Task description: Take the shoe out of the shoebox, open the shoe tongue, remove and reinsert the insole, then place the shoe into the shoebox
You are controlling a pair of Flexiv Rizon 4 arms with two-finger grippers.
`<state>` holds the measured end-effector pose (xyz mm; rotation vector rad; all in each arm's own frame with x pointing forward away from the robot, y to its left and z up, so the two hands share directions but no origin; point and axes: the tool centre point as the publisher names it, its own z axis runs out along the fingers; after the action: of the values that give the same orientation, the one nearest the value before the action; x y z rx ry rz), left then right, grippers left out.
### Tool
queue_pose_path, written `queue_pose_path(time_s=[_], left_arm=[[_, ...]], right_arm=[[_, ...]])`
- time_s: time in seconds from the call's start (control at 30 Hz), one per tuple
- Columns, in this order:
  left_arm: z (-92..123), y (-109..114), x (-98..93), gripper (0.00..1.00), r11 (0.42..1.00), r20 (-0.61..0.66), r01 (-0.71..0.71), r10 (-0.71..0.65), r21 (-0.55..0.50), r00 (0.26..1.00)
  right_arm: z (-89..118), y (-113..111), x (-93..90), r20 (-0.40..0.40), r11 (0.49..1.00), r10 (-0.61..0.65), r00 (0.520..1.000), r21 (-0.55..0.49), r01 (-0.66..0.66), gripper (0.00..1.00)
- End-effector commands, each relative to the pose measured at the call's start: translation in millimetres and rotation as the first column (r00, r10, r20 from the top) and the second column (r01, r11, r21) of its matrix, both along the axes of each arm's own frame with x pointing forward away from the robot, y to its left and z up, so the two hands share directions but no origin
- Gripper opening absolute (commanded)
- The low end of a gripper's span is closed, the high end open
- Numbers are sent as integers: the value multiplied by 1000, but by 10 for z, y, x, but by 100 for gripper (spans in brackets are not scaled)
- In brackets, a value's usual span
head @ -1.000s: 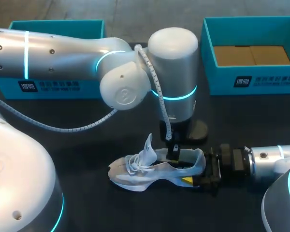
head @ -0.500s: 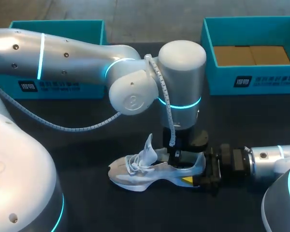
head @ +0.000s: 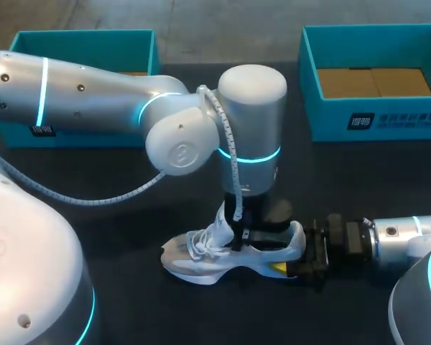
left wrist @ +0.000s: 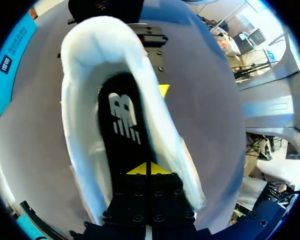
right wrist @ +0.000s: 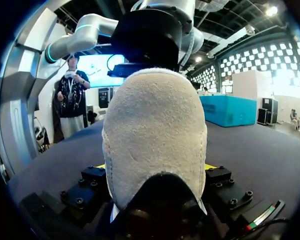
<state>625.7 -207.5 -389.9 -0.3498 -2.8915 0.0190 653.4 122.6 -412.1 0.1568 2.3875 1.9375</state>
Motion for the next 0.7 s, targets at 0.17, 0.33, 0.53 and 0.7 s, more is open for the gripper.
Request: queue_pose_path(time_s=[0.17,0.33,0.53,0.7], left_arm=[[-29,92,-51,0,1000,-18,1,-1,-22,1000],[-86,46,-98,0,999,9,2,-2,-32,1000],[-113,-1,-104,34,999,8,-10,10,-48,1000],[-186,-29,-120,31,998,26,-20,21,-65,999]], right_arm=[[-1,9,-18,2,1000,-5,1000,-3,5,0],[-1,9,-18,2,1000,-5,1000,-3,5,0],[-1,9,-18,2,1000,-5,1000,-3,5,0],[-1,9,-18,2,1000,-5,1000,-3,5,0]])
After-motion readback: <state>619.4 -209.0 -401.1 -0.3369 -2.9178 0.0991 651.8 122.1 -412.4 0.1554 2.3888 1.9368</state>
